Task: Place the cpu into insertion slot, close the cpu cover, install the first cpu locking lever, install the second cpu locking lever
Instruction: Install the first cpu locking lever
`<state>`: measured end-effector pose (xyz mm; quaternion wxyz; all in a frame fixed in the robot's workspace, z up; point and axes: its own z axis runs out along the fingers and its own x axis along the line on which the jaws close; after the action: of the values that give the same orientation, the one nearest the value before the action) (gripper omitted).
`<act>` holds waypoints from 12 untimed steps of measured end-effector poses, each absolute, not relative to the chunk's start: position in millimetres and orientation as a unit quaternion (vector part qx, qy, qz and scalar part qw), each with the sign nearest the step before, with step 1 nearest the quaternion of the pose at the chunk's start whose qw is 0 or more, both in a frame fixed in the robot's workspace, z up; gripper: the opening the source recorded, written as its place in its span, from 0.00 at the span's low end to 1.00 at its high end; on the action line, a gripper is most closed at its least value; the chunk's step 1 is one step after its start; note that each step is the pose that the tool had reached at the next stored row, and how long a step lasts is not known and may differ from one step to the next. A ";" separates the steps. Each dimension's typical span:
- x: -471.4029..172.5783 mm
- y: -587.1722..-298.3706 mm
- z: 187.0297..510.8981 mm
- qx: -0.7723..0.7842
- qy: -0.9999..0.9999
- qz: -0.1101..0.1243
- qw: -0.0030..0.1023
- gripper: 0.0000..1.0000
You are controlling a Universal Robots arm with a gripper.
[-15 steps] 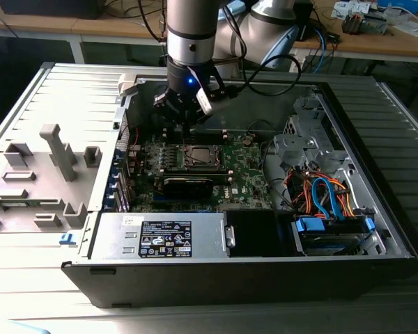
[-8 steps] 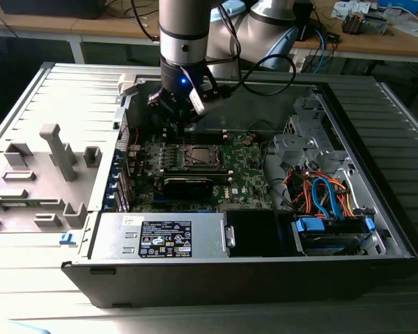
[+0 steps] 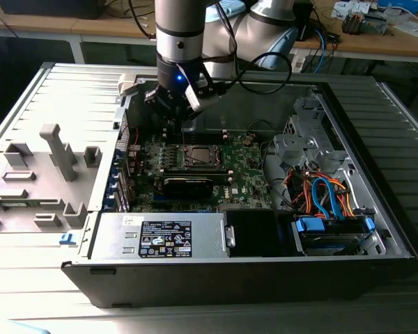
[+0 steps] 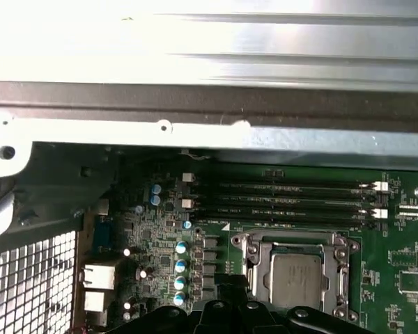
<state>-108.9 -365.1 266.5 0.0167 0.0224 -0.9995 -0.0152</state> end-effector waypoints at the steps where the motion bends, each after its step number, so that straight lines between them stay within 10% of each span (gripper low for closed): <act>1: -109.4 -363.6 266.3 0.023 -0.999 -0.015 0.017 0.11; 12: -112.1 -353.4 264.5 0.026 -0.999 -0.016 0.017 0.11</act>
<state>-112.1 -353.4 264.5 0.0168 0.0263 -0.9994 -0.0160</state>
